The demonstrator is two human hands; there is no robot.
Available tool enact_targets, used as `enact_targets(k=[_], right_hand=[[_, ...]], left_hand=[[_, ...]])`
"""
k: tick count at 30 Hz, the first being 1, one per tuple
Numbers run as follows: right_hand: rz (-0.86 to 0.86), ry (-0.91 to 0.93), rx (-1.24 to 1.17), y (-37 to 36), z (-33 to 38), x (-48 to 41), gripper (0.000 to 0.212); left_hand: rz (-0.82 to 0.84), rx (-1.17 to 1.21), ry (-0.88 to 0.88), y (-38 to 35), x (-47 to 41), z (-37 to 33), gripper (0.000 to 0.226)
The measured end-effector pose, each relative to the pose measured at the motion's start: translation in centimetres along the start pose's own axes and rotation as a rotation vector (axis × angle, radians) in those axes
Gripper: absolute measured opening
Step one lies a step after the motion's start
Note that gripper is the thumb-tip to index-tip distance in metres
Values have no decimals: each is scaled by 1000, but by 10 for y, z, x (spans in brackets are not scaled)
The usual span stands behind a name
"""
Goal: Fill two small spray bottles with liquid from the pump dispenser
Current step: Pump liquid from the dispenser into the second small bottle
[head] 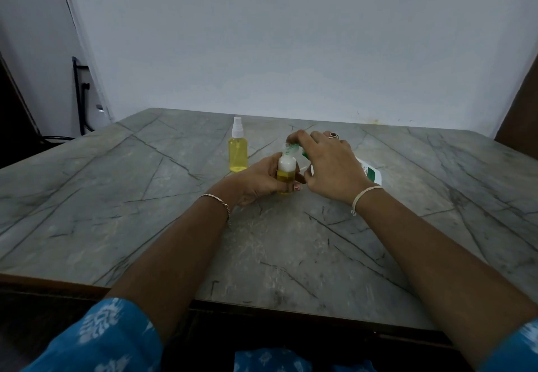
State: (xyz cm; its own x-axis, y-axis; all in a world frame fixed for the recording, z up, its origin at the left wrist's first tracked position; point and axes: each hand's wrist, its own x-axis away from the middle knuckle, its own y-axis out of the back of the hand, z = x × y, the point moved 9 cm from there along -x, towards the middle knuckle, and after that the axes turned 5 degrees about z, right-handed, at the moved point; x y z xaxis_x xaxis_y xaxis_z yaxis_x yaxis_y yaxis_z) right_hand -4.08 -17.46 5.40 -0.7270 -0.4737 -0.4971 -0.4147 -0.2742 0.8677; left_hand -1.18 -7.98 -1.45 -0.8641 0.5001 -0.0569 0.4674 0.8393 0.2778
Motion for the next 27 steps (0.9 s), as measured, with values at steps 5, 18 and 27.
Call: enact_targets(k=[5, 18, 27], right_hand=[[3, 17, 17, -3, -4, 3, 69], [-30, 74, -14, -2, -6, 2, 72], [-87, 41, -181, 9, -17, 6, 94]], left_hand=[[4, -1, 9, -1, 0, 0, 57], [10, -5, -1, -1, 0, -1, 47], [12, 16, -25, 0, 0, -1, 38]])
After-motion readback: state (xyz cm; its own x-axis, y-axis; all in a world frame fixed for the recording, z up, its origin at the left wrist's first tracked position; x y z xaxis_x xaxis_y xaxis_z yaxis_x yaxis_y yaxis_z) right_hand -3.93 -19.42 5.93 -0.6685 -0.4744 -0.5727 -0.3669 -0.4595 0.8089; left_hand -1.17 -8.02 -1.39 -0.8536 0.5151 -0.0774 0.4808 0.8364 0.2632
